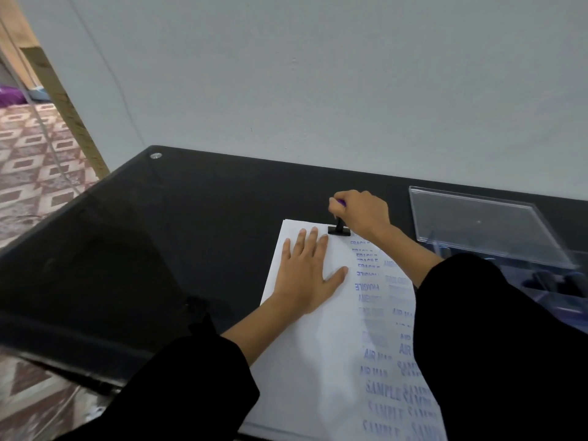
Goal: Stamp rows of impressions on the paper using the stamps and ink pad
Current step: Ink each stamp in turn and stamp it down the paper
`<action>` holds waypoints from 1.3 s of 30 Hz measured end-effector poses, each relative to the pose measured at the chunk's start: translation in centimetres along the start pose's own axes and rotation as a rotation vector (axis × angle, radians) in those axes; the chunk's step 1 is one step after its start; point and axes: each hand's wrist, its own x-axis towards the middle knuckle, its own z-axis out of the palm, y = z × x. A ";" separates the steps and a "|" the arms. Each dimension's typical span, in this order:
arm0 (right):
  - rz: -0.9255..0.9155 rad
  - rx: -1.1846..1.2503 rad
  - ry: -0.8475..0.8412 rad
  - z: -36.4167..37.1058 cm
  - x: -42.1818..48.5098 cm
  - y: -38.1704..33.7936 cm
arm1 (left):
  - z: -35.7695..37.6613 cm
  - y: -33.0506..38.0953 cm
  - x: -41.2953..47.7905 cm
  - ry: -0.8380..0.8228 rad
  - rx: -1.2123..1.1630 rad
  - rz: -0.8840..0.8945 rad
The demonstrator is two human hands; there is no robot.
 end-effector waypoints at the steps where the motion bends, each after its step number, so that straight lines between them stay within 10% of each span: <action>1: 0.003 -0.001 0.005 0.1 0.0 0.1 | 0.1 0.0 0.0 -0.004 0.001 -0.001; 39: 0.046 -0.055 0.081 1.0 -0.3 -0.5 | -0.1 0.4 0.0 0.006 0.006 -0.023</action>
